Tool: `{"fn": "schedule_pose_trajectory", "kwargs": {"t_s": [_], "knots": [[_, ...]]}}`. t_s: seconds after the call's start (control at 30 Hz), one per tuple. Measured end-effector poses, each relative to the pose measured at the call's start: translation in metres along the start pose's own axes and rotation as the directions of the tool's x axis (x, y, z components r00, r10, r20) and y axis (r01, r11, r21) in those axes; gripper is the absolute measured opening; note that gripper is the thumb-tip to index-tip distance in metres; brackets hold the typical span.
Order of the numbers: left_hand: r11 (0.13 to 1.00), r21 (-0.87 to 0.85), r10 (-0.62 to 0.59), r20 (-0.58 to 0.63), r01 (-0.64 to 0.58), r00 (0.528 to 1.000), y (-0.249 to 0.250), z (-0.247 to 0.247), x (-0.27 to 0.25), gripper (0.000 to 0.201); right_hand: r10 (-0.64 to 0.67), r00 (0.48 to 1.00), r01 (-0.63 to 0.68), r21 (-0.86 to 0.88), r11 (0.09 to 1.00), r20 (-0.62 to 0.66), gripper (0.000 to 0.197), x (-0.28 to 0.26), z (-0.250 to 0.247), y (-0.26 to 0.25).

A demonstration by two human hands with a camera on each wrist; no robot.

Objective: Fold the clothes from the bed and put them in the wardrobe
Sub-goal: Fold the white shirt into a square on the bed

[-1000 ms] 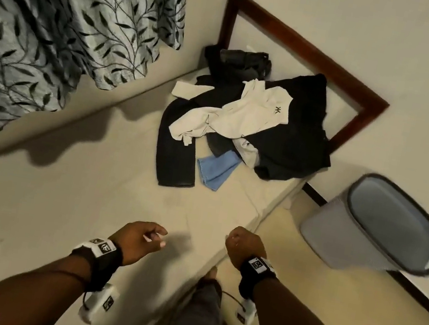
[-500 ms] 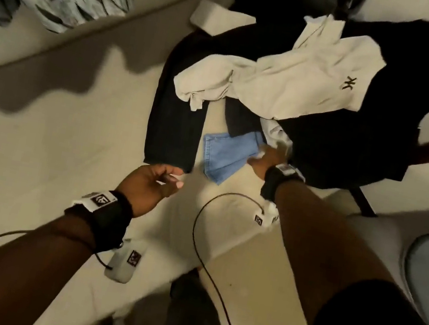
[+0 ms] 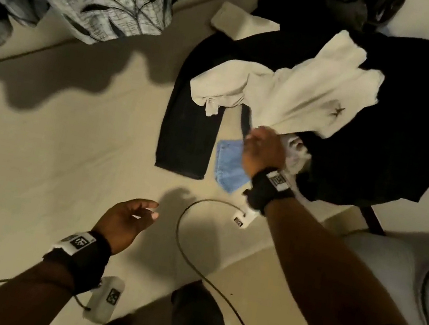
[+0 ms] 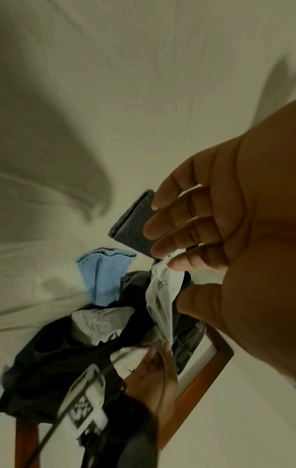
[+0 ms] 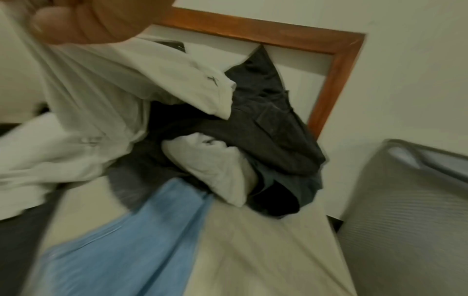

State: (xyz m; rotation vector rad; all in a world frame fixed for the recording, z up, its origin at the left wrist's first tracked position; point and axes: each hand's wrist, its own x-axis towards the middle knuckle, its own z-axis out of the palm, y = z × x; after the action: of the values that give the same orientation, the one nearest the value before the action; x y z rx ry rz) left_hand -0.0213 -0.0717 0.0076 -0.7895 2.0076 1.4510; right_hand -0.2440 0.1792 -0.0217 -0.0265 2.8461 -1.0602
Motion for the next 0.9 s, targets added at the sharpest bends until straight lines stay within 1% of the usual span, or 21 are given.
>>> {"fn": "schedule_pose_trajectory", "kwargs": {"t_s": [0.03, 0.07, 0.1, 0.13, 0.17, 0.2, 0.23, 0.3, 0.33, 0.37, 0.4, 0.47, 0.5, 0.57, 0.63, 0.67, 0.7, 0.77, 0.83, 0.87, 0.9], "knots": [[0.998, -0.063, -0.011, -0.022, 0.010, 1.000, -0.005, -0.001, -0.004, 0.013, -0.116, 0.991, 0.110, 0.100, 0.989, 0.059, 0.032, -0.033, 0.012, -0.023], [0.991, -0.132, -0.034, -0.045, 0.028, 0.998, -0.012, -0.004, -0.010, 0.013, -0.228, 0.960, 0.190, 0.222, 0.956, 0.162, 0.027, -0.072, 0.030, -0.047], [0.981, -0.189, -0.061, -0.065, 0.047, 0.996, -0.020, -0.005, -0.013, 0.018, -0.340, 0.892, 0.243, 0.320, 0.916, 0.298, 0.021, -0.109, 0.046, -0.067], [0.970, -0.228, -0.103, -0.083, 0.081, 0.991, -0.029, -0.008, -0.016, 0.024, -0.422, 0.797, 0.278, 0.358, 0.892, 0.433, 0.014, -0.147, 0.063, -0.086], [0.957, -0.264, -0.154, -0.102, 0.122, 0.983, -0.043, -0.015, -0.021, 0.031, -0.461, 0.709, 0.298, 0.366, 0.882, 0.533, 0.008, -0.183, 0.084, -0.101], [0.938, -0.304, -0.212, -0.116, 0.169, 0.970, -0.057, -0.020, -0.022, 0.037, -0.464, 0.662, 0.297, 0.363, 0.883, 0.588, 0.005, -0.209, 0.100, -0.106], [0.906, -0.363, -0.281, -0.132, 0.218, 0.951, -0.078, -0.030, -0.026, 0.036, -0.431, 0.659, 0.244, 0.367, 0.898, 0.616, 0.008, -0.234, 0.122, -0.109], [0.839, -0.463, -0.386, -0.136, 0.286, 0.913, -0.119, -0.040, -0.029, 0.025, -0.281, 0.709, 0.061, 0.341, 0.938, 0.646, 0.020, -0.260, 0.150, -0.092], [0.831, -0.465, -0.416, -0.160, 0.303, 0.895, -0.147, -0.047, -0.029, 0.034, -0.213, 0.726, 0.010, 0.299, 0.954, 0.654, 0.025, -0.267, 0.168, -0.083], [0.851, -0.423, -0.418, -0.185, 0.311, 0.889, -0.168, -0.050, -0.029, 0.044, -0.149, 0.730, -0.004, 0.222, 0.975, 0.667, 0.030, -0.270, 0.183, -0.070], [0.876, -0.370, -0.404, -0.213, 0.309, 0.890, -0.192, -0.052, -0.027, 0.049, -0.100, 0.714, 0.018, 0.125, 0.992, 0.693, 0.036, -0.271, 0.198, -0.056], [0.929, -0.236, -0.338, -0.238, 0.284, 0.910, -0.222, -0.052, -0.024, 0.068, -0.048, 0.688, 0.090, -0.019, 0.996, 0.725, 0.051, -0.262, 0.214, -0.029], [0.953, -0.175, -0.288, -0.263, 0.248, 0.921, -0.238, -0.048, -0.019, 0.080, -0.048, 0.689, 0.120, -0.049, 0.992, 0.723, 0.059, -0.255, 0.226, -0.016], [0.985, 0.035, -0.153, -0.305, 0.171, 0.940, -0.263, -0.035, -0.005, 0.097, -0.087, 0.728, 0.155, -0.039, 0.987, 0.680, 0.073, -0.242, 0.245, 0.004], [0.940, 0.286, -0.102, -0.289, 0.188, 0.952, -0.286, -0.016, 0.010, 0.133, -0.113, 0.772, 0.133, 0.015, 0.991, 0.626, 0.082, -0.233, 0.258, 0.009], [0.896, 0.382, -0.127, -0.271, 0.228, 0.954, -0.301, -0.003, 0.018, 0.151, -0.112, 0.784, 0.112, 0.040, 0.993, 0.610, 0.087, -0.231, 0.268, 0.012], [0.851, 0.457, -0.150, -0.258, 0.257, 0.955, -0.311, 0.006, 0.025, 0.160, -0.107, 0.798, 0.094, 0.053, 0.994, 0.593, 0.092, -0.230, 0.274, 0.010], [0.811, 0.518, -0.170, -0.234, 0.271, 0.957, -0.326, 0.019, 0.036, 0.165, -0.090, 0.814, 0.079, 0.043, 0.996, 0.574, 0.100, -0.228, 0.285, 0.011], [0.799, 0.535, -0.166, -0.240, 0.273, 0.956, -0.335, 0.025, 0.041, 0.168, -0.117, 0.822, 0.098, 0.065, 0.993, 0.557, 0.104, -0.229, 0.295, 0.016], [0.800, 0.535, -0.153, -0.258, 0.273, 0.954, -0.338, 0.027, 0.041, 0.170, -0.133, 0.830, 0.098, 0.092, 0.991, 0.542, 0.100, -0.229, 0.297, 0.016], [0.806, 0.531, -0.130, -0.273, 0.262, 0.953, -0.341, 0.028, 0.041, 0.171, -0.146, 0.841, 0.103, 0.111, 0.988, 0.521, 0.089, -0.227, 0.301, 0.018]]}}
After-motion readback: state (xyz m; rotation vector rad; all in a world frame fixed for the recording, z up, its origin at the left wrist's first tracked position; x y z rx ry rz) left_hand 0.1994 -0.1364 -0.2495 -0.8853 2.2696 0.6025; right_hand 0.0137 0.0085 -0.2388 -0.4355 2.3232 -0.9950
